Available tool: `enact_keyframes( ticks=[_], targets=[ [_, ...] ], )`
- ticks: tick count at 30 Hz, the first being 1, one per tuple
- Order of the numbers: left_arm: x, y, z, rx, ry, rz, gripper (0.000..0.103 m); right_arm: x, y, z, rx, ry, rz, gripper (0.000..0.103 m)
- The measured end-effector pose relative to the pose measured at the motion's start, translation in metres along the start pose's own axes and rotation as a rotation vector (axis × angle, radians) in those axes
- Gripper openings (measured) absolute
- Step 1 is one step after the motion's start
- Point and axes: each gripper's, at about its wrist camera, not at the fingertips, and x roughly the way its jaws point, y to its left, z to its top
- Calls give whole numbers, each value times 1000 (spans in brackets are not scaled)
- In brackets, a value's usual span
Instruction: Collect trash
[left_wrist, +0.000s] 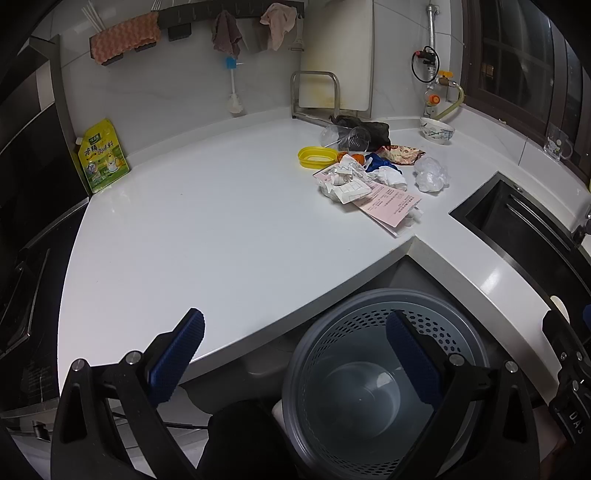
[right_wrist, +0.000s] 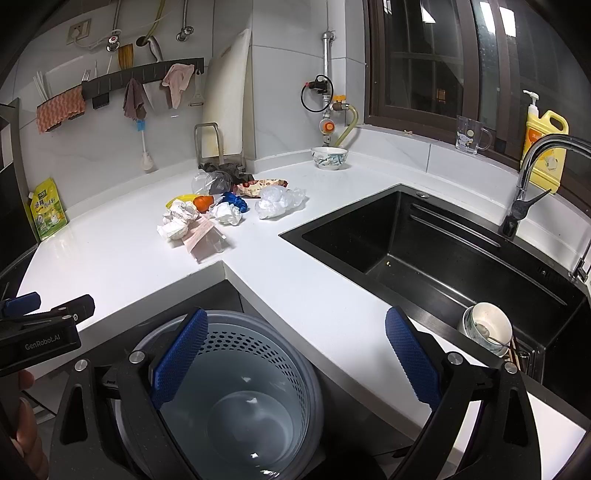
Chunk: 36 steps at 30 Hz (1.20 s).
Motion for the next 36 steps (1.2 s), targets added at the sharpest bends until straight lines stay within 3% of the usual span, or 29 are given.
enact_keyframes(
  ticks=[36],
  targets=[
    [-3,1,-3,4,1,5,97,-3,-2,-1,13,-8,4,92]
  ],
)
